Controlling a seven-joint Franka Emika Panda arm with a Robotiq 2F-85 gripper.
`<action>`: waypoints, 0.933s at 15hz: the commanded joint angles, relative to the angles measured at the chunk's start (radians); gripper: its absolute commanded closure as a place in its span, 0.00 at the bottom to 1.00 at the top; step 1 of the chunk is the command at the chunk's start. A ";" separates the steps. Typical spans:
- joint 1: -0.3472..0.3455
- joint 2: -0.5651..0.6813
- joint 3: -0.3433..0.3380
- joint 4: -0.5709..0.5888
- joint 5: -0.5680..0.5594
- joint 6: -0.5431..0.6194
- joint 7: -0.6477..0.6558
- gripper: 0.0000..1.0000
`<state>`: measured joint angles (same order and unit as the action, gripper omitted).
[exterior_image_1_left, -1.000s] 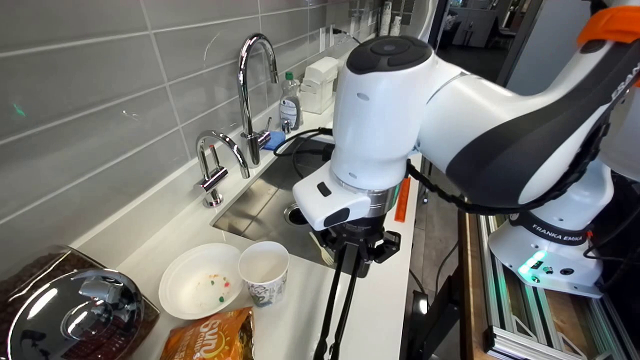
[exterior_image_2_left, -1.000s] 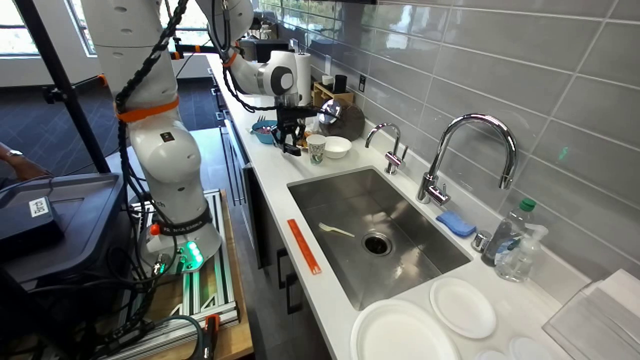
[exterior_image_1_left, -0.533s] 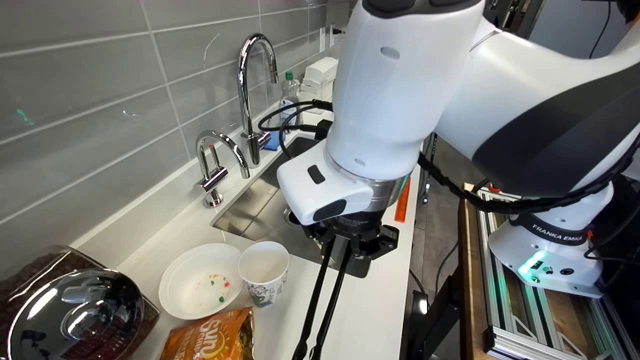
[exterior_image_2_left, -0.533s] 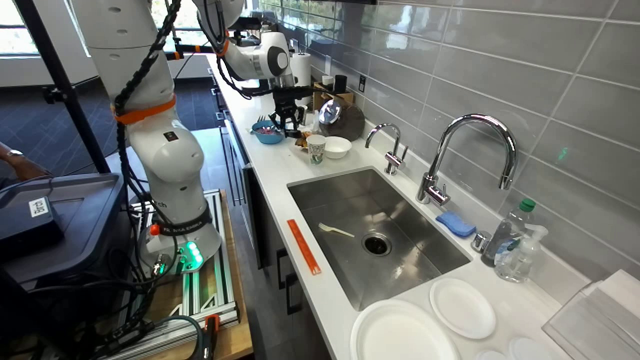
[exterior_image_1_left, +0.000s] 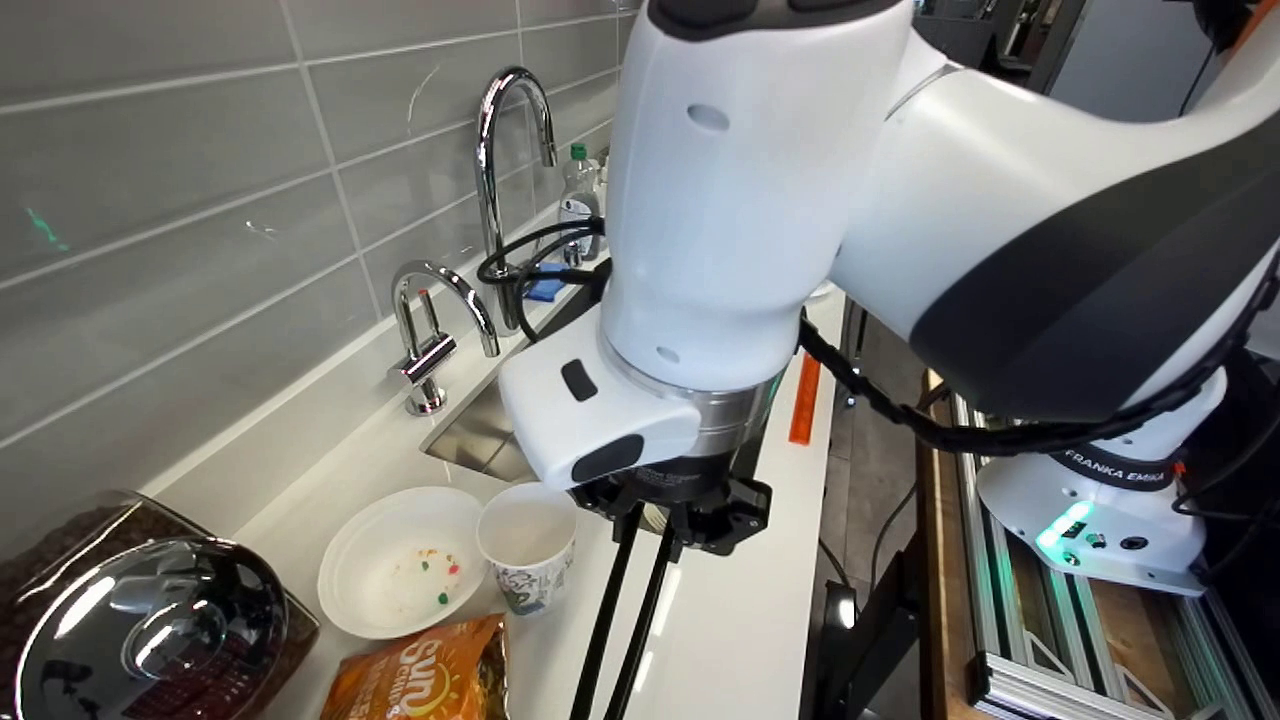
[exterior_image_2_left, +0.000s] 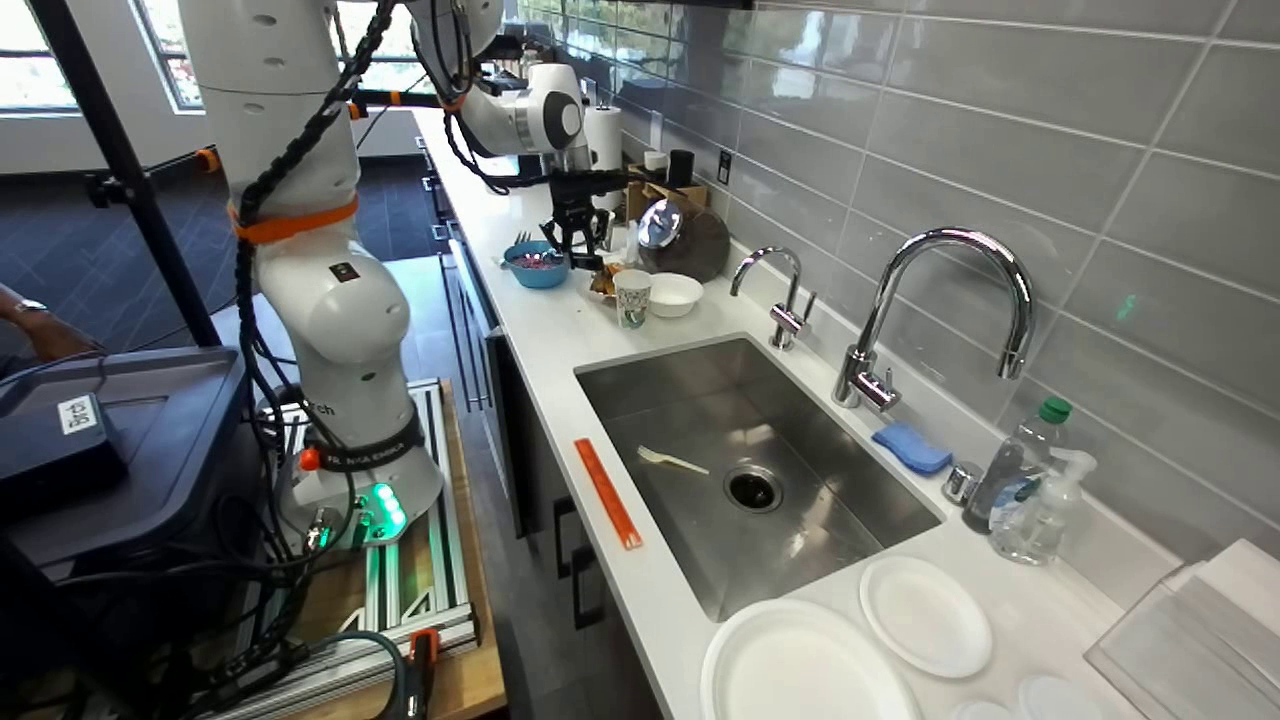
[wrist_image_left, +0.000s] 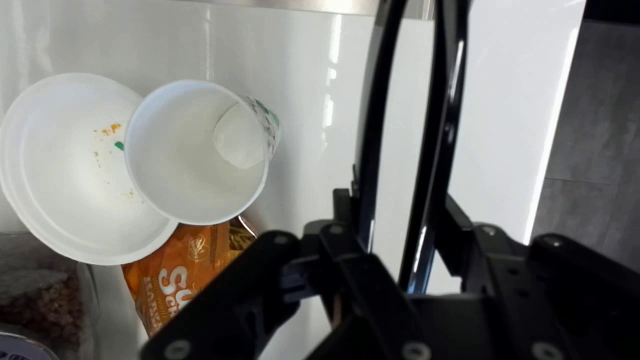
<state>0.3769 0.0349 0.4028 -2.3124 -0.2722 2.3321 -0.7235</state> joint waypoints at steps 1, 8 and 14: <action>0.004 0.012 -0.001 0.011 0.000 -0.003 0.001 0.58; 0.010 0.024 0.006 0.027 -0.002 0.002 -0.008 0.83; 0.035 0.084 0.026 0.088 -0.043 -0.035 0.001 0.83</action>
<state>0.3943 0.0691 0.4222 -2.2711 -0.2741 2.3326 -0.7312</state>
